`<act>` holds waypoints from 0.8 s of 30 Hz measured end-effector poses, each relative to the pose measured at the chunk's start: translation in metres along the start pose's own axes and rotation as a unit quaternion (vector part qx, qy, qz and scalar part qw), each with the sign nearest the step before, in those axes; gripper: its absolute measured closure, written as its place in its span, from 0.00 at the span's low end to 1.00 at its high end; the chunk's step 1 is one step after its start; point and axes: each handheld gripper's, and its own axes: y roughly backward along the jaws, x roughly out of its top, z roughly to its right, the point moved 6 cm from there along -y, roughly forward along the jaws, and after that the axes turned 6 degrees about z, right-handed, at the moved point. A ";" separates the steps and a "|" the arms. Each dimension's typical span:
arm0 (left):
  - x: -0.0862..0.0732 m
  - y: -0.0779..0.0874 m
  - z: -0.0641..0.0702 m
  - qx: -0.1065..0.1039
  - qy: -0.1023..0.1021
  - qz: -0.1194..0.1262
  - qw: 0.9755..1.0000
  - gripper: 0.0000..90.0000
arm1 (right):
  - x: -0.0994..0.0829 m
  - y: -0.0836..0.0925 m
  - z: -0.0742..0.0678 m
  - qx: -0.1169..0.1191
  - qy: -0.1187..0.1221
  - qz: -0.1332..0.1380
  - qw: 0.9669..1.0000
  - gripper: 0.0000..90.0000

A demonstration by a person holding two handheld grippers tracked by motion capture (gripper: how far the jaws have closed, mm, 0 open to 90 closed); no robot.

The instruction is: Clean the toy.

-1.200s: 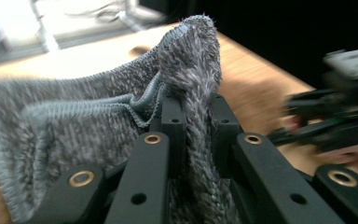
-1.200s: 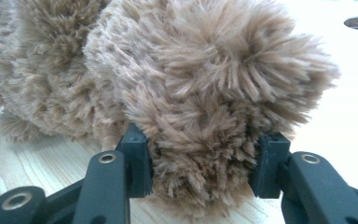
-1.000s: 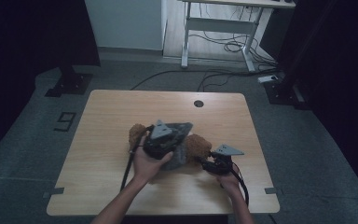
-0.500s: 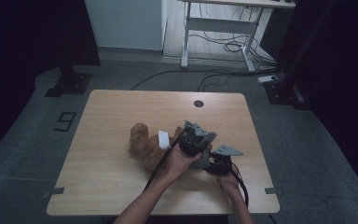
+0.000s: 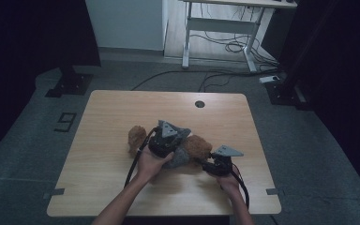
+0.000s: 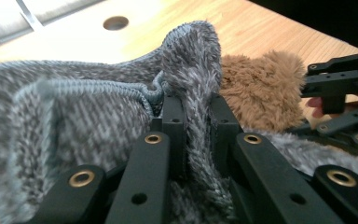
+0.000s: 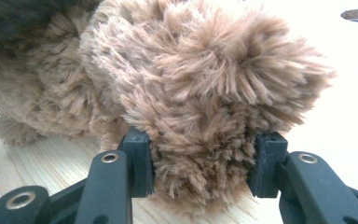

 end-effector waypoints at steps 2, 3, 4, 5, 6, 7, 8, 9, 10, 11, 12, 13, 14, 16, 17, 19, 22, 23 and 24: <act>0.001 0.010 -0.006 0.009 0.002 0.008 1.000 0.89 | 0.000 0.000 0.000 -0.001 0.001 -0.002 1.000 0.58; 0.001 0.010 -0.006 0.009 0.002 0.008 1.000 0.89 | 0.000 0.001 0.000 -0.001 0.001 -0.002 1.000 0.58; 0.001 0.019 -0.017 0.026 0.008 0.016 0.999 0.89 | 0.000 0.000 0.000 -0.001 0.000 -0.002 1.000 0.58; 0.000 0.023 -0.024 0.036 0.013 0.017 0.999 0.89 | -0.001 0.001 0.001 -0.002 -0.001 -0.003 1.000 0.58; -0.003 0.027 -0.032 0.043 0.020 0.013 0.999 0.89 | -0.001 0.001 0.001 -0.003 -0.002 -0.003 1.000 0.58; -0.007 0.029 -0.041 0.051 0.024 0.005 0.998 0.89 | -0.001 0.001 0.002 -0.003 -0.004 -0.002 1.000 0.58; -0.014 0.031 -0.049 0.058 0.031 -0.008 0.998 0.89 | -0.001 0.001 0.002 -0.003 -0.003 -0.003 1.000 0.58; -0.022 0.032 -0.057 0.057 0.043 -0.015 0.997 0.89 | -0.001 0.001 0.002 -0.003 -0.004 -0.003 1.000 0.58; -0.029 0.034 -0.063 0.052 0.063 -0.015 0.997 0.89 | -0.001 0.001 0.003 -0.002 -0.004 -0.003 1.000 0.58; -0.035 0.036 -0.069 0.052 0.072 -0.017 0.996 0.89 | -0.001 0.001 0.002 -0.001 -0.003 -0.003 1.000 0.58; -0.040 0.038 -0.073 0.055 0.075 -0.021 0.995 0.89 | -0.001 0.001 0.002 -0.001 -0.002 -0.002 1.000 0.58; -0.043 0.039 -0.075 0.056 0.081 -0.019 0.995 0.89 | -0.001 0.001 0.002 -0.001 0.000 -0.002 1.000 0.58; -0.045 0.042 -0.078 0.056 0.087 -0.018 0.994 0.89 | -0.001 0.000 0.002 -0.001 0.000 -0.002 1.000 0.58; -0.045 0.046 -0.080 0.062 0.083 -0.017 0.994 0.89 | -0.001 0.000 0.002 -0.001 0.001 -0.003 1.000 0.58; -0.042 0.049 -0.080 0.064 0.080 -0.016 0.995 0.89 | -0.001 0.000 0.002 -0.002 0.001 -0.002 1.000 0.58; -0.033 0.055 -0.077 0.067 0.073 -0.004 0.995 0.89 | -0.001 0.001 0.002 -0.002 0.000 -0.003 1.000 0.58; -0.019 0.063 -0.071 0.065 0.067 0.017 0.995 0.89 | -0.001 0.001 0.002 -0.003 -0.001 -0.004 1.000 0.58; -0.011 0.067 -0.066 0.061 0.060 0.025 0.996 0.89 | -0.001 0.001 0.002 -0.003 -0.003 -0.004 1.000 0.58; 0.007 0.071 -0.053 0.051 0.045 0.043 0.997 0.89 | -0.001 0.001 0.003 -0.003 -0.003 -0.004 1.000 0.58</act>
